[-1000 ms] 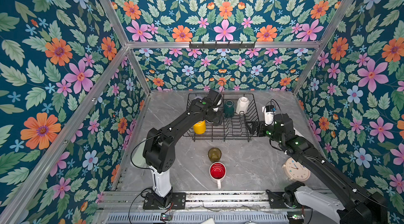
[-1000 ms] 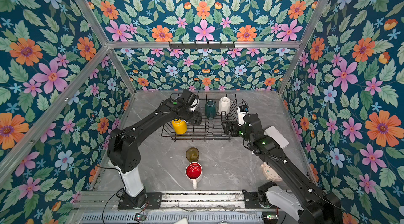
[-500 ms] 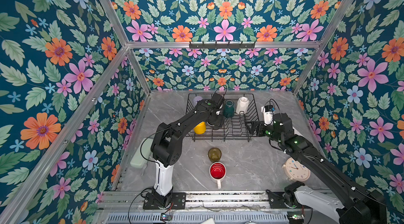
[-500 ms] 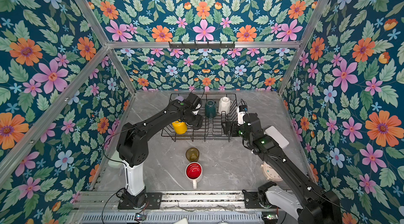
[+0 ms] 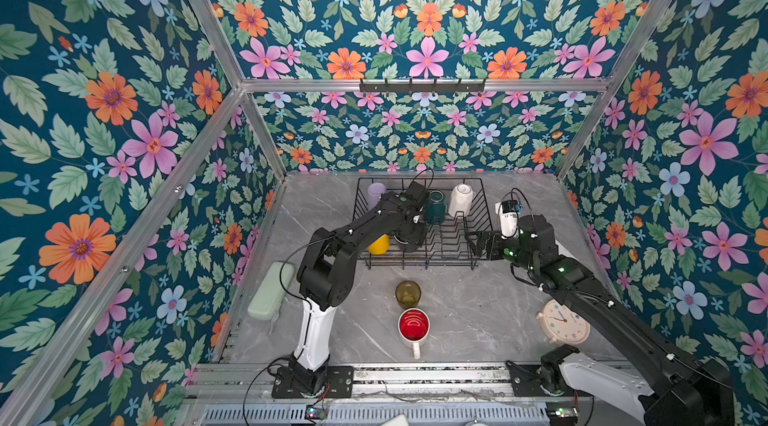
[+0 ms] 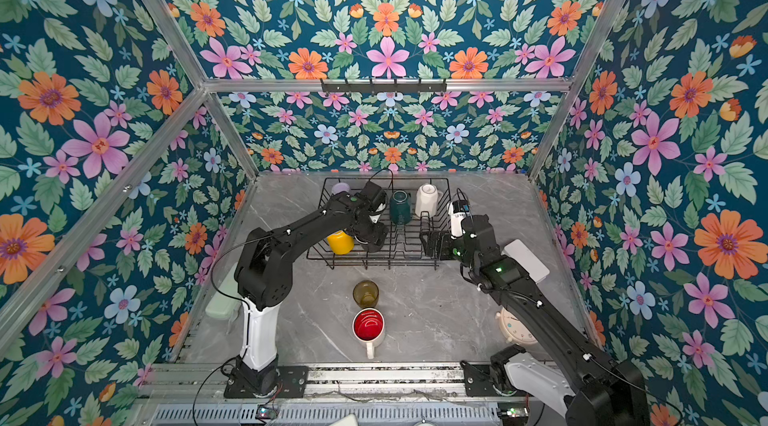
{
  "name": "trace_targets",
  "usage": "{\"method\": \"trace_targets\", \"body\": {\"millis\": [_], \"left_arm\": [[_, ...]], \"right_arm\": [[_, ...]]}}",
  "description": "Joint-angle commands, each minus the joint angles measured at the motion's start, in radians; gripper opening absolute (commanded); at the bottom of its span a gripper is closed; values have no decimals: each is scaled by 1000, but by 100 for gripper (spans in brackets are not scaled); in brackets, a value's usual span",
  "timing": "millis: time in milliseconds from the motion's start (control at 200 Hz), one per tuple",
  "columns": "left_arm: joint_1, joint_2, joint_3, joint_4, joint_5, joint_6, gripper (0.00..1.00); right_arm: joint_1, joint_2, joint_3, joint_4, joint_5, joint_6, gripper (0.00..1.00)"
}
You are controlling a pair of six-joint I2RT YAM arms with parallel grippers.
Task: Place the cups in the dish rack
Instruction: 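Lower the black mug upside down into the rack beside the yellow mug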
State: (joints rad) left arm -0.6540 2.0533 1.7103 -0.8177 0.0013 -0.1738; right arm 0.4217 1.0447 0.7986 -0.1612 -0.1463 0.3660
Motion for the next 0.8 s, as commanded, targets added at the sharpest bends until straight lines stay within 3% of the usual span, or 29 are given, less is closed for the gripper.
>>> {"method": "trace_targets", "body": {"millis": [0, 90, 275, 610, 795], "left_arm": [[1, -3, 9, 4, -6, 8, 42], [1, 0, 10, 2, -9, 8, 49], [1, 5, 10, 2, -16, 7, 74], [1, -4, 12, 6, -18, 1, 97], [1, -11, 12, 5, -19, -1, 100]], "right_arm": [[0, 0, 7, 1, -6, -6, 99], [1, -5, 1, 5, -4, -4, 99], [1, 4, 10, 1, -12, -7, 99], [1, 9, 14, 4, -22, -9, 99], [1, 8, 13, -2, -20, -10, 99]]}}
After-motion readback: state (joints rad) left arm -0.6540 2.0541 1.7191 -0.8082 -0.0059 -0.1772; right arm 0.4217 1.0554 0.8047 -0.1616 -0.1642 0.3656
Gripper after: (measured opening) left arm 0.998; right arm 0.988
